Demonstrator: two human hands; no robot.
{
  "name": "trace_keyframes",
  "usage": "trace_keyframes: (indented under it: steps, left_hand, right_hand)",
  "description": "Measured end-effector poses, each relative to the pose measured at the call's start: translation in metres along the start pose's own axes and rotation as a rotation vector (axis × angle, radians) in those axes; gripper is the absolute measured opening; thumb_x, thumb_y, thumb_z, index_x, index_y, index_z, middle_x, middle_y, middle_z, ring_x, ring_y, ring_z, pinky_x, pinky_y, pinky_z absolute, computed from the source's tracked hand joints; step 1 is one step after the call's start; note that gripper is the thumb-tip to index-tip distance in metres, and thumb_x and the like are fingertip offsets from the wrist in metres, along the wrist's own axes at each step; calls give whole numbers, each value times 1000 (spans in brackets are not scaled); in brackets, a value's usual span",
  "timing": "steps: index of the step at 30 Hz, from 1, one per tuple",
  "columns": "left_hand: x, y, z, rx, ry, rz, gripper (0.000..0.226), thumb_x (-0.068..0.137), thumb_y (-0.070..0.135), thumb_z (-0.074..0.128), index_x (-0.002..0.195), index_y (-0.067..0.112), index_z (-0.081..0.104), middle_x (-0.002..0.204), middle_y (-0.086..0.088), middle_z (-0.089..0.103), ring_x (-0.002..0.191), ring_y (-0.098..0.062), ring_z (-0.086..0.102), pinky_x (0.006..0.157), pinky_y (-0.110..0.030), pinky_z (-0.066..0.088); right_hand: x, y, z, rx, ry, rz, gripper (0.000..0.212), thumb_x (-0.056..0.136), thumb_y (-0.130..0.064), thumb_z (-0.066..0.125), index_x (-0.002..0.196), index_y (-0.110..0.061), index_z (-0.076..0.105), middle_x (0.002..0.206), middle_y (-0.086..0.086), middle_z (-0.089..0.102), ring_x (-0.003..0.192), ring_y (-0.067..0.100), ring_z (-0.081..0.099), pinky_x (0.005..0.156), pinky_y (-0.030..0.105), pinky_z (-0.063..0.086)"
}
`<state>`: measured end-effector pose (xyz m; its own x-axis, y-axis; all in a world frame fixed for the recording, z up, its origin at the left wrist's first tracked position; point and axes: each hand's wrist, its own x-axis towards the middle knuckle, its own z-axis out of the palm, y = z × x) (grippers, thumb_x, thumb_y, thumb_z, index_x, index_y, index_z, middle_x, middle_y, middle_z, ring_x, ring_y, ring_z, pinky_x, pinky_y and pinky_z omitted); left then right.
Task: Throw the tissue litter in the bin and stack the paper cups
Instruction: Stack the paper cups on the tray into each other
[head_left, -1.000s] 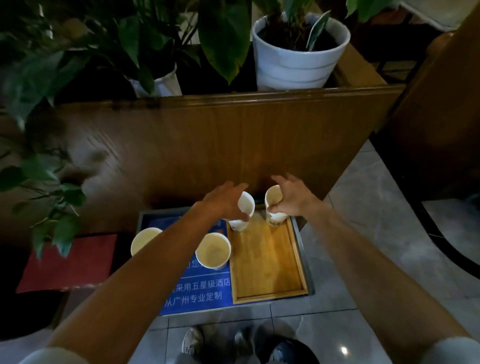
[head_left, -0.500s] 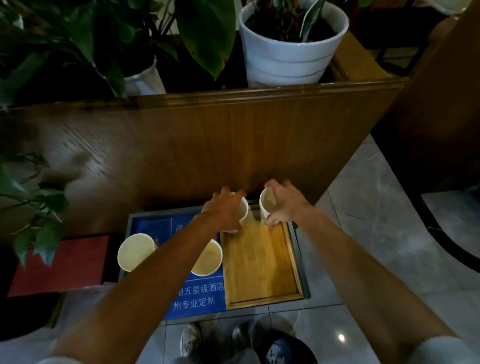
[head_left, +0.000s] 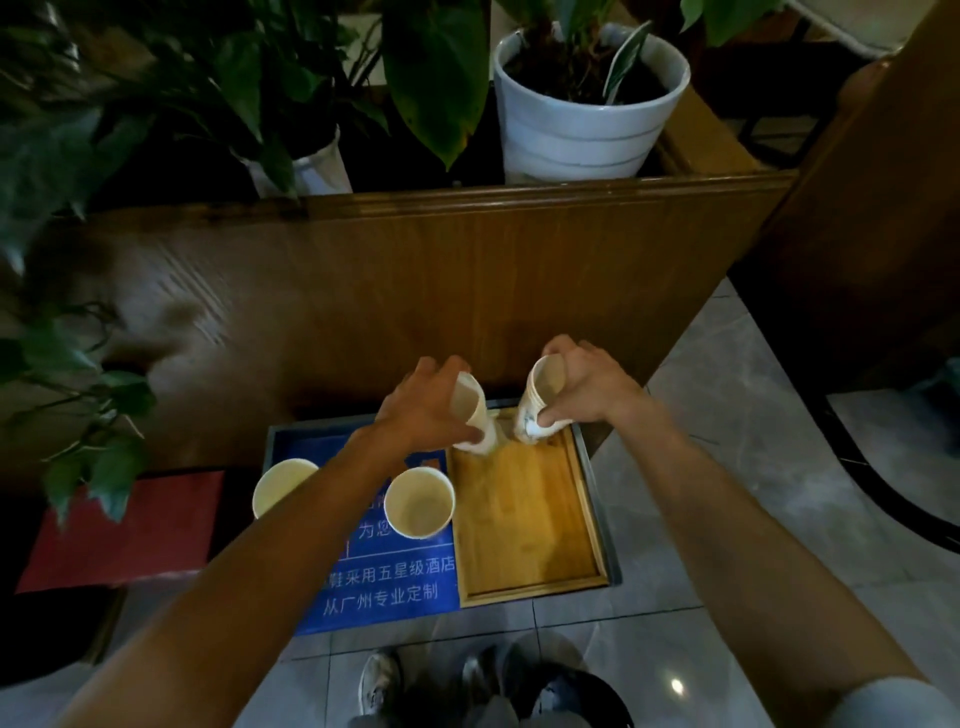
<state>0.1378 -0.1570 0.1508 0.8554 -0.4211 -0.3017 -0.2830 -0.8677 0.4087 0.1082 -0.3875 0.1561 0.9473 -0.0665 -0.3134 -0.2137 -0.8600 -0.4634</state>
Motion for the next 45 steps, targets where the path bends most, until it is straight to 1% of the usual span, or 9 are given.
trace_keyframes:
  steps: [5,10,16,19,23,25,37,42,45]
  left_hand:
    - [-30,-17,-34,-62,82,54,83,59,45,85,126,38,38,128,-3,45,110,-26,55,89,-46,54]
    - [-61,-38,-79,-50,151,133,85,55,50,84,124,43,35,129,1,42,109,-20,53,90,-42,51]
    - [-107,-59,-128,-24,263,202,85,50,60,76,124,45,39,123,5,47,106,-16,53,85,-35,47]
    - [-131,-72,-145,-18,304,203,84,52,57,79,124,45,40,124,6,48,107,-16,53,88,-40,50]
    - [-165,-94,-155,26,318,153,85,48,65,72,124,46,39,125,3,50,104,-19,55,87,-45,52]
    - [-196,-138,-161,44,295,121,85,48,65,73,123,47,39,123,4,50,101,-18,55,86,-44,52]
    - [-167,-169,-109,32,177,76,82,52,53,82,120,45,38,122,0,54,101,-25,62,85,-47,55]
    - [-150,-174,-79,67,132,28,82,51,48,85,119,43,39,123,0,50,100,-26,62,76,-38,50]
    - [-145,-176,-64,58,112,35,81,51,46,86,118,40,41,123,-1,49,100,-27,62,76,-38,50]
  right_hand:
    - [-20,-34,-28,9,45,-43,84,53,-28,92,122,-25,45,109,0,51,102,21,51,78,34,43]
    - [-46,-72,-45,-22,100,-110,88,50,-35,92,122,-31,42,112,-2,53,103,21,52,83,40,48]
    - [-79,-112,-58,-50,171,-204,88,44,-44,90,115,-41,39,107,-9,53,99,16,52,71,34,43]
    - [-93,-130,-57,-62,175,-233,88,42,-48,88,113,-44,37,107,-11,54,98,14,53,72,34,47]
    - [-109,-151,-40,-54,139,-237,87,42,-50,87,113,-45,37,109,-13,54,99,13,54,73,34,50]
    - [-112,-184,-4,-70,108,-264,88,43,-49,89,114,-44,37,110,-13,54,99,14,54,70,31,47]
    - [-105,-175,36,-90,18,-180,85,50,-42,91,118,-37,40,113,-7,55,100,18,54,76,38,49]
    - [-99,-169,61,-122,-18,-136,86,50,-40,91,119,-36,39,112,-5,54,98,19,54,64,31,41]
    - [-93,-167,77,-118,-23,-85,87,49,-39,92,119,-37,39,114,-5,54,98,19,51,64,31,39]
